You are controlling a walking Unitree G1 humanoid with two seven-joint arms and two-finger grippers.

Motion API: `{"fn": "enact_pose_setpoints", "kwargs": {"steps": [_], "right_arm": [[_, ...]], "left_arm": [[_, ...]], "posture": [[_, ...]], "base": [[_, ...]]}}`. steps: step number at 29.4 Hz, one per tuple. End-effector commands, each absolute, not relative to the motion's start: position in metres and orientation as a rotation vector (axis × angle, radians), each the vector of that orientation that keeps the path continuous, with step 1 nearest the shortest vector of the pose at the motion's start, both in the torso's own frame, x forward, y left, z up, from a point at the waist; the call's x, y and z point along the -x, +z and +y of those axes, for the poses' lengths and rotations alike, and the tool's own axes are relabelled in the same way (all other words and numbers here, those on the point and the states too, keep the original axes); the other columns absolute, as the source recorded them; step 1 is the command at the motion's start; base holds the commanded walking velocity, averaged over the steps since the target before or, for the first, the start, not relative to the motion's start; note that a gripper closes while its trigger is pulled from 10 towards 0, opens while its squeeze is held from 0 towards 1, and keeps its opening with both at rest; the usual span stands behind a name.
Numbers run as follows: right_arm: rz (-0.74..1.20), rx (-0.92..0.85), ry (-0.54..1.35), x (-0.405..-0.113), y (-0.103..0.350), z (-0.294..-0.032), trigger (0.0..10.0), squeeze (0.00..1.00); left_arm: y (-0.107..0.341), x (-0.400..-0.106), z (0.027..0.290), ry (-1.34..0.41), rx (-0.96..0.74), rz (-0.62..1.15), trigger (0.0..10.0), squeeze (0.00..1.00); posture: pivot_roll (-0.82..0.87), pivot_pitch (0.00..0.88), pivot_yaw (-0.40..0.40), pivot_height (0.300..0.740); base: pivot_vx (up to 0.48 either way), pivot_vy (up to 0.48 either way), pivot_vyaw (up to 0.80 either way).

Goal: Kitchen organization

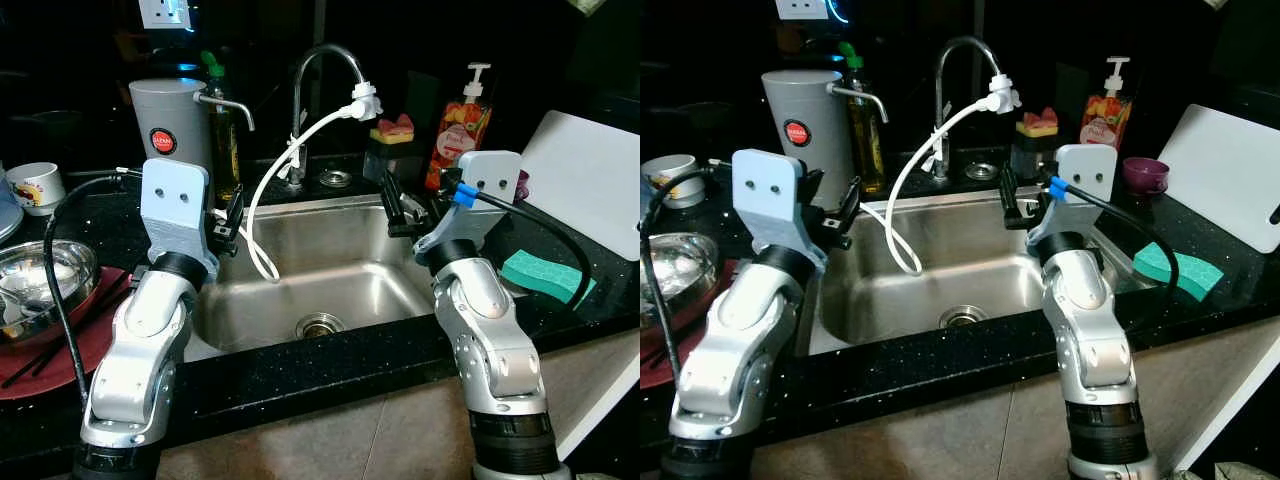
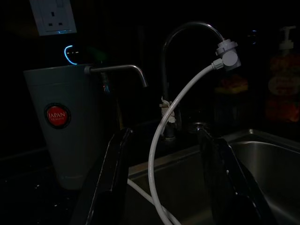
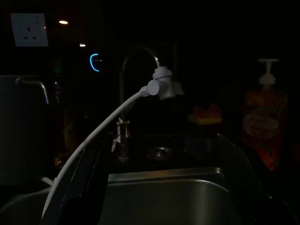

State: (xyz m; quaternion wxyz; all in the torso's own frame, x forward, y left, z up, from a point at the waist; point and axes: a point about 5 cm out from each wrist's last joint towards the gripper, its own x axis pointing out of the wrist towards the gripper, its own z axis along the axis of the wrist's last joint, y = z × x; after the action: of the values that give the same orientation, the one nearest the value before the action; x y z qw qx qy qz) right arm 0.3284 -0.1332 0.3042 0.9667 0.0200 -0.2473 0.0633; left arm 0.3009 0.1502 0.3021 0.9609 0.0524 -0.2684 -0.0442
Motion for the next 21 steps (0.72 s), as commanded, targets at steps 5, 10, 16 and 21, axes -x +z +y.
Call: {"fn": "enact_pose_setpoints", "kwargs": {"steps": [5, 10, 16, 21], "right_arm": [[-0.496, -0.049, 0.135, -0.3283, 0.3032, -0.1327, 10.0, 0.0], [-0.496, -0.049, 0.136, -0.3284, 0.303, -0.1324, 10.0, 0.0], [-0.496, -0.049, 0.135, -0.3284, 0.3029, -0.1324, 10.0, 0.0], [-0.494, -0.049, 0.134, -0.3282, 0.3027, -0.1326, 10.0, 0.0]], "left_arm": [[0.3009, -0.3006, 0.1481, -0.097, -0.112, -0.54, 10.0, 0.0], [0.3008, -0.3008, 0.1485, -0.097, -0.113, -0.54, 10.0, 0.0], [0.3007, -0.3009, 0.1485, -0.098, -0.112, -0.54, 10.0, 0.0], [0.3007, -0.3008, 0.1485, -0.098, -0.112, -0.539, 10.0, 0.0]], "posture": [[0.07, 0.055, -0.056, 0.74], [0.07, 0.052, -0.055, 0.74], [0.07, 0.052, -0.055, 0.74], [0.07, 0.058, -0.053, 0.74]], "base": [[0.0, 0.0, 0.0], [0.0, 0.0, 0.0], [0.0, 0.0, 0.0], [0.0, 0.0, 0.0]]}}
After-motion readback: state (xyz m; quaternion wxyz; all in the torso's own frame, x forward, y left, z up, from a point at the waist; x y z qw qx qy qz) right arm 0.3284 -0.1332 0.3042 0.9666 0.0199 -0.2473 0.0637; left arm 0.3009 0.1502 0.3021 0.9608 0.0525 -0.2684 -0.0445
